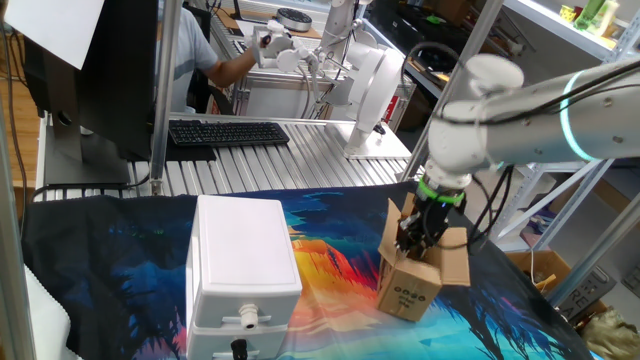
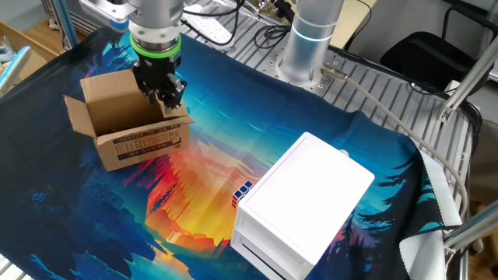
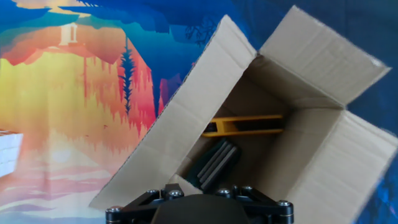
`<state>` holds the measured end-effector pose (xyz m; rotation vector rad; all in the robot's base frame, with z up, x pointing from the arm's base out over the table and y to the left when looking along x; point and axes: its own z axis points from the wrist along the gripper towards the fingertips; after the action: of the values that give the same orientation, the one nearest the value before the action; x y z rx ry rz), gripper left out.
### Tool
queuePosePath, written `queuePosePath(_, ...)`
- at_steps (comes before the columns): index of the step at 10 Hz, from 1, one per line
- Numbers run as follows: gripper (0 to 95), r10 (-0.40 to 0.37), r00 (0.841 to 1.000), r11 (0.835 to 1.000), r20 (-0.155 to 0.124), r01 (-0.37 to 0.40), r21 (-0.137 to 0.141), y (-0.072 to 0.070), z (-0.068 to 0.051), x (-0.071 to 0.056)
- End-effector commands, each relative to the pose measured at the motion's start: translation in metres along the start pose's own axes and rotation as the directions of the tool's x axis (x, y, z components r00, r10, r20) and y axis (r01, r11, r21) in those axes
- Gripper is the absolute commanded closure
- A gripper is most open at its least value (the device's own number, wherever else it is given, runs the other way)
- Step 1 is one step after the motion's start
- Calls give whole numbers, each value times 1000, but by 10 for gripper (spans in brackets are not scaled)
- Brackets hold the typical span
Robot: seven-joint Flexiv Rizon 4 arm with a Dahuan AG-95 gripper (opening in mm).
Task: Cover the box
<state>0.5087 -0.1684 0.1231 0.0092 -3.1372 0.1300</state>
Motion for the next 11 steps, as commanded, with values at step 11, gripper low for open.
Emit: queuePosePath(11,570,7,1000,1000,-14,-7,-5,-12,-53,8)
